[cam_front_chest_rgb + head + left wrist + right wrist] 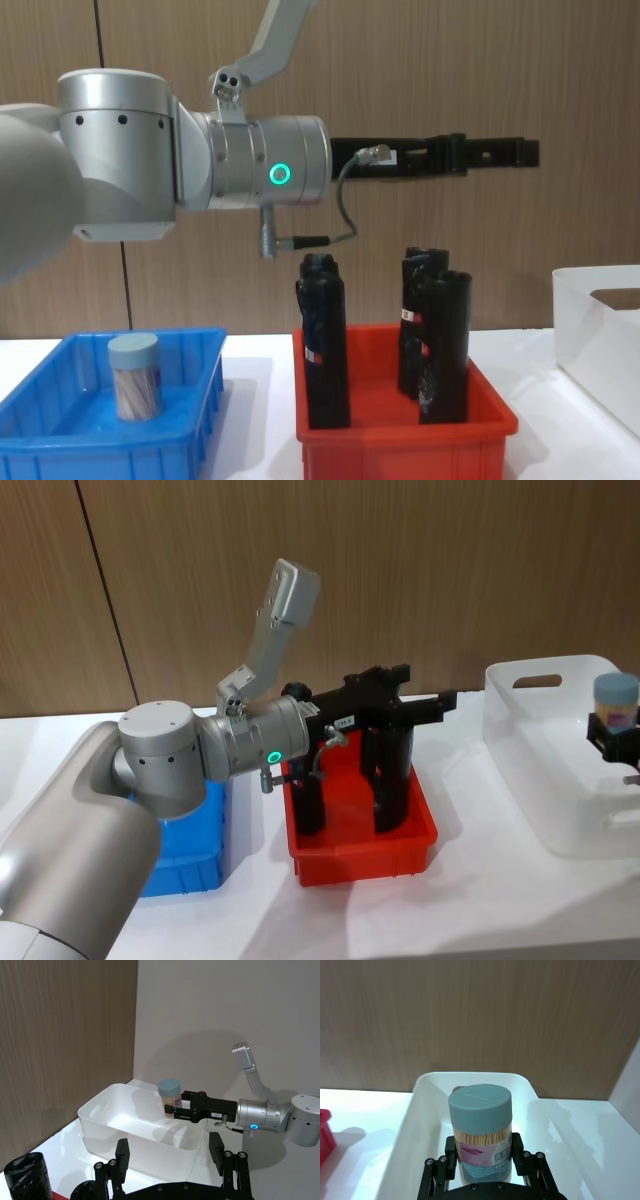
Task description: Pick the cotton swabs from the blue box and place them into the white box.
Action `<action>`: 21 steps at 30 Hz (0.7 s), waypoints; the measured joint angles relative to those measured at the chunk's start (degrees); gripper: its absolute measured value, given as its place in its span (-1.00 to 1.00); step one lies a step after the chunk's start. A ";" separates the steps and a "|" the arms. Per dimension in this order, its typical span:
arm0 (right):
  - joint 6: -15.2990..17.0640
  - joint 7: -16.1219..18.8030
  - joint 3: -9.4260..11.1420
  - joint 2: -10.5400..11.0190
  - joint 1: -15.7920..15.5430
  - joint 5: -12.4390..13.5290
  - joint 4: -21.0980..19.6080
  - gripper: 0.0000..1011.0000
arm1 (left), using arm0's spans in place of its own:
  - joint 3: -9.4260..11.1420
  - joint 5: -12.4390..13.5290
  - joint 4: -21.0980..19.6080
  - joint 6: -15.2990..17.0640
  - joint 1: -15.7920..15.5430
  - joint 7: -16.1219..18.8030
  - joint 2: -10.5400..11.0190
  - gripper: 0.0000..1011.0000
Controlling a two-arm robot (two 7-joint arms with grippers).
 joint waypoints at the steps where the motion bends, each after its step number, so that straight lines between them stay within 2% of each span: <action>1: -0.08 0.00 0.11 0.03 0.24 0.04 0.61 0.27 | 0.00 0.00 0.00 0.00 0.00 0.00 0.00 0.99; 9: -0.86 0.24 0.73 0.14 1.68 0.62 4.08 0.27 | 0.00 0.00 0.00 0.00 0.00 0.00 0.00 0.99; 13: -1.18 0.42 0.95 0.16 2.15 0.92 5.30 0.40 | 0.00 0.00 0.00 0.00 0.00 0.00 0.00 0.99; 16: -1.54 0.69 1.12 0.18 2.41 1.09 6.07 0.65 | 0.00 0.00 0.00 0.00 0.00 0.00 0.00 0.99; 19: -1.76 0.77 1.24 0.20 2.48 1.28 6.34 0.75 | 0.00 0.00 0.00 0.00 0.00 0.00 0.00 0.99; 21: -1.92 0.83 1.34 0.22 2.50 1.36 6.55 0.88 | 0.00 0.00 0.00 0.00 0.00 0.00 0.00 0.99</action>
